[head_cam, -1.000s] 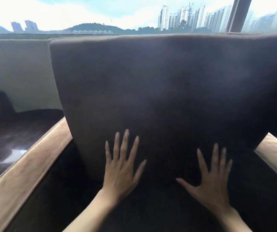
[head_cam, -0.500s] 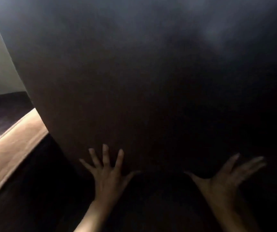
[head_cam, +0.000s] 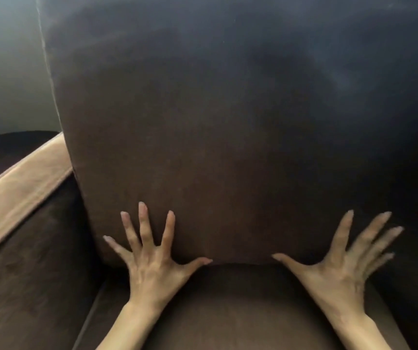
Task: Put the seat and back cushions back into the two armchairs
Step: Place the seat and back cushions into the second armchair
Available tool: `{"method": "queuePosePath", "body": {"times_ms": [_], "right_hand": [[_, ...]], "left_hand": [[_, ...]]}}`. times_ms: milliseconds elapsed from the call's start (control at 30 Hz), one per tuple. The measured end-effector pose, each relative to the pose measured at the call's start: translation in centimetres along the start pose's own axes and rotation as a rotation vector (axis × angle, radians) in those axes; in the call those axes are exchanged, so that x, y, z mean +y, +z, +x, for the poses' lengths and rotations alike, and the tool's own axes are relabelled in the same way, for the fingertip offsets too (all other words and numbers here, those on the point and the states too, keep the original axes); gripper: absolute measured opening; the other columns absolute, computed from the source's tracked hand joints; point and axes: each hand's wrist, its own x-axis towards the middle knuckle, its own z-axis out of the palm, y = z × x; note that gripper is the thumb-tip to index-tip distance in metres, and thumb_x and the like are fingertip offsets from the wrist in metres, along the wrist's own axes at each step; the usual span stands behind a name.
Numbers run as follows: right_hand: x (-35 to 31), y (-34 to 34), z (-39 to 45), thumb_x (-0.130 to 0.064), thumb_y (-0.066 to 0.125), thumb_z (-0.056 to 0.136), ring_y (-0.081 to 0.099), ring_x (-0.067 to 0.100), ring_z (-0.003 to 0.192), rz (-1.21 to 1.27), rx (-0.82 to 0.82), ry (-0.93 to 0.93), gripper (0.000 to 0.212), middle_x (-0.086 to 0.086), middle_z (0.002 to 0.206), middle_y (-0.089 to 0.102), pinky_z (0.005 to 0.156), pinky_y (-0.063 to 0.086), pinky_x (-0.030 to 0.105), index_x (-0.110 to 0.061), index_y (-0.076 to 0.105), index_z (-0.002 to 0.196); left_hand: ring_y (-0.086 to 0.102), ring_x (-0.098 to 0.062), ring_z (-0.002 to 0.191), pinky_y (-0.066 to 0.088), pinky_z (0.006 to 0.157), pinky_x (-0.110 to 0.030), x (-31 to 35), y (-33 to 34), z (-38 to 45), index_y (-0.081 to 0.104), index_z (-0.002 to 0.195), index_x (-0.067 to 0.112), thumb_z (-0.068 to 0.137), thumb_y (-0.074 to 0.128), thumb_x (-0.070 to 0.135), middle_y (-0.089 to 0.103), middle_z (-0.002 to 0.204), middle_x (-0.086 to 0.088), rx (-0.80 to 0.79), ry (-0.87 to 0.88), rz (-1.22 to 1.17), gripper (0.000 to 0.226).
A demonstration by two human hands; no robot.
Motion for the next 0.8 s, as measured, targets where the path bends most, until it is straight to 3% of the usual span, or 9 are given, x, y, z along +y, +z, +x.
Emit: {"method": "queuePosePath", "body": {"times_ms": [67, 167, 200, 300, 400, 500, 600, 800], "right_hand": [[0.0, 0.7, 0.4, -0.089, 0.076, 0.047, -0.018, 0.063, 0.148, 0.001, 0.016, -0.016, 0.158, 0.031, 0.164, -0.021, 0.103, 0.001, 0.092, -0.028, -0.010, 0.164], [0.3, 1.9, 1.3, -0.096, 0.064, 0.050, -0.018, 0.057, 0.150, 0.027, 0.080, -0.060, 0.149, 0.007, 0.166, -0.035, 0.108, -0.005, 0.086, -0.036, -0.014, 0.161], [0.4, 2.3, 1.7, -0.097, 0.062, 0.051, -0.016, 0.057, 0.150, 0.029, 0.106, -0.064, 0.147, 0.006, 0.167, -0.033, 0.108, -0.006, 0.085, -0.037, -0.013, 0.162], [0.7, 4.1, 3.7, -0.102, 0.059, 0.054, -0.004, 0.065, 0.148, -0.020, 0.165, -0.075, 0.143, 0.032, 0.165, -0.008, 0.109, -0.002, 0.084, -0.035, -0.006, 0.163], [0.7, 6.4, 7.1, -0.101, 0.062, 0.054, 0.000, 0.064, 0.149, -0.073, 0.177, -0.054, 0.144, 0.038, 0.164, 0.004, 0.110, 0.000, 0.082, -0.034, -0.004, 0.163], [0.5, 9.6, 11.5, -0.100, 0.062, 0.054, -0.001, 0.063, 0.150, -0.084, 0.132, -0.009, 0.144, 0.036, 0.165, 0.002, 0.108, 0.004, 0.086, -0.029, 0.001, 0.163], [0.8, 12.4, 13.9, -0.099, 0.063, 0.054, -0.003, 0.066, 0.147, -0.112, 0.067, 0.030, 0.146, 0.040, 0.163, -0.001, 0.108, 0.002, 0.087, -0.031, -0.009, 0.162], [2.1, 11.5, 12.9, -0.094, 0.068, 0.057, -0.013, 0.060, 0.150, 0.000, 0.050, -0.021, 0.145, 0.032, 0.166, -0.011, 0.112, -0.003, 0.084, -0.035, -0.011, 0.163]], "left_hand": [[-0.015, -0.042, 0.154, -0.002, 0.102, -0.090, -0.2, 0.9, 0.4, 0.002, 0.161, 0.039, 0.055, 0.058, 0.092, -0.015, 0.170, -0.009, 0.031, 0.006, 0.036, 0.131], [-0.010, -0.041, 0.155, -0.002, 0.104, -0.086, -0.4, 2.3, 1.4, 0.003, 0.161, 0.038, 0.058, 0.057, 0.096, -0.012, 0.171, -0.008, 0.136, 0.027, 0.084, 0.130], [-0.010, -0.039, 0.156, -0.002, 0.105, -0.084, -0.6, 2.7, 2.0, 0.003, 0.161, 0.038, 0.059, 0.056, 0.097, -0.012, 0.171, -0.007, 0.169, 0.044, 0.091, 0.129], [-0.014, -0.034, 0.156, -0.001, 0.105, -0.084, -0.8, 4.5, 4.2, 0.001, 0.160, 0.039, 0.063, 0.048, 0.101, -0.016, 0.170, -0.003, 0.167, 0.076, 0.097, 0.125], [-0.016, -0.035, 0.155, -0.001, 0.104, -0.085, -1.2, 6.8, 7.8, -0.002, 0.160, 0.041, 0.060, 0.049, 0.101, -0.018, 0.170, -0.005, 0.098, 0.070, 0.098, 0.128], [-0.007, -0.044, 0.154, 0.002, 0.100, -0.090, -1.8, 9.8, 11.7, -0.004, 0.160, 0.042, 0.057, 0.051, 0.099, -0.012, 0.168, -0.011, 0.029, 0.044, 0.106, 0.130], [-0.001, -0.047, 0.149, 0.003, 0.096, -0.092, -1.7, 12.5, 13.3, -0.007, 0.159, 0.042, 0.058, 0.048, 0.098, -0.018, 0.166, -0.011, 0.001, 0.010, 0.106, 0.128], [-0.011, -0.042, 0.155, -0.001, 0.104, -0.087, -1.8, 10.4, 11.7, 0.001, 0.160, 0.044, 0.058, 0.058, 0.092, -0.012, 0.169, -0.009, -0.017, 0.014, 0.031, 0.126]]}}
